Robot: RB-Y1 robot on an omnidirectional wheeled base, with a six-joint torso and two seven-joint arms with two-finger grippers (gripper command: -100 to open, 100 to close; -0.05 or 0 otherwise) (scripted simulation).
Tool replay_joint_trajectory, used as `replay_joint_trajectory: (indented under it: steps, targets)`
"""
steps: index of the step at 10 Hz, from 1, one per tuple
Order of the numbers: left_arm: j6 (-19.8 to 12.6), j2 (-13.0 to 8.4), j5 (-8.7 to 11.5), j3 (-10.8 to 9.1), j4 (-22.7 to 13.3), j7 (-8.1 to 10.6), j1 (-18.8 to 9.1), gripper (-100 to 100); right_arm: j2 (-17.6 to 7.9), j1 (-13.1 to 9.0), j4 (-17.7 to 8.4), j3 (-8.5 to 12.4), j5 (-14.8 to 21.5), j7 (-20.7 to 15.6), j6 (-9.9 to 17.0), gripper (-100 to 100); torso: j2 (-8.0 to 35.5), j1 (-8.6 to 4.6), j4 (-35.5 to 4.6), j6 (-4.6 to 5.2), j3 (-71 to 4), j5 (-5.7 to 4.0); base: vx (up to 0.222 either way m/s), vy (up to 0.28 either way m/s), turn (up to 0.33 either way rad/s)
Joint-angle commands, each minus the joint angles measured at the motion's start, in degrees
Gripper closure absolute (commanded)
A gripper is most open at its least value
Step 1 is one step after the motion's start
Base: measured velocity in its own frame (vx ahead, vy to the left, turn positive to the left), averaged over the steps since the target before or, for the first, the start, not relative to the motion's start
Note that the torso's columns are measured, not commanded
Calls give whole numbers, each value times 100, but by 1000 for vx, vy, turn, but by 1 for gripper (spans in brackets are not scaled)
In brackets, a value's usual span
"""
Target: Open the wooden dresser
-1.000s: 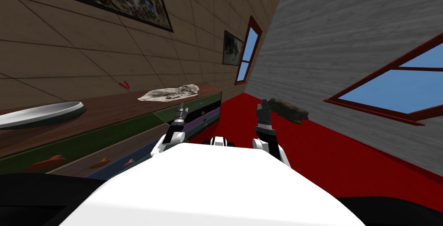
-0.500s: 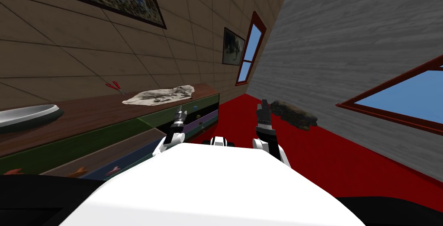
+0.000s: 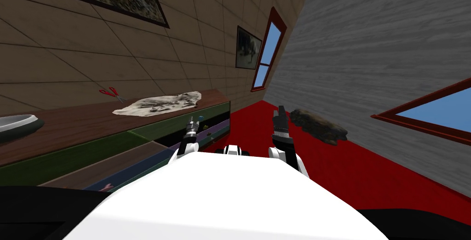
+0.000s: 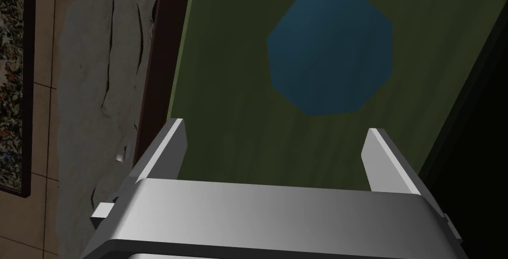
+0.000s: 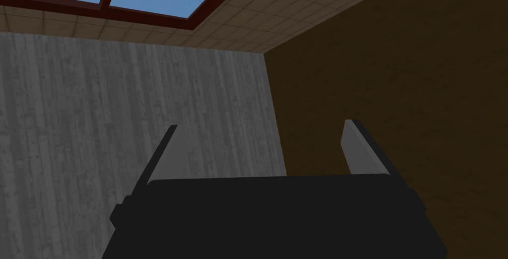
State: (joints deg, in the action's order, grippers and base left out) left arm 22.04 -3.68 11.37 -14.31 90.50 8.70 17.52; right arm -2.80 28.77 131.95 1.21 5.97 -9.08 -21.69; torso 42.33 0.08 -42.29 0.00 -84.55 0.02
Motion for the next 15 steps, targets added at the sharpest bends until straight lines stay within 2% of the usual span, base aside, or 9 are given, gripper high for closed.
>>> replay_joint_trajectory:
  steps: [1,3,4,5,6,7,12,15]
  targets:
    - [1,393,65,-76,-187,35,-29,-100,0,-1,0,0,0,0,0,0,11,-1,-3,0,7,-1,57,-70,37]
    - [0,627,84,-100,-245,44,-41,-100,0,-1,0,0,0,0,0,0,5,-3,-3,1,4,-1,45,-50,16]
    - [-13,561,78,-98,-232,35,-54,-100,0,-1,0,0,0,0,0,0,2,0,-1,0,2,-1,14,-17,2]
    - [-178,553,95,-143,-77,27,-59,-100,-1,-2,0,0,0,0,0,0,4,4,-2,0,3,0,72,23,-10]
    - [-90,561,88,-117,-125,36,-33,-100,-1,-1,0,1,0,0,0,0,-16,10,2,0,-8,2,46,18,-4]
    - [-116,560,89,-120,-108,35,-32,100,-1,-1,0,1,0,0,0,0,-8,-1,3,0,-6,1,7,6,13]
    - [-215,584,83,-67,114,31,87,100,1,-4,-1,-1,0,0,1,0,-10,-11,8,10,-4,5,-131,-106,11]
    - [-210,592,78,-51,124,26,124,100,0,-3,0,0,0,0,0,0,-26,-1,8,4,-17,1,-89,-77,11]
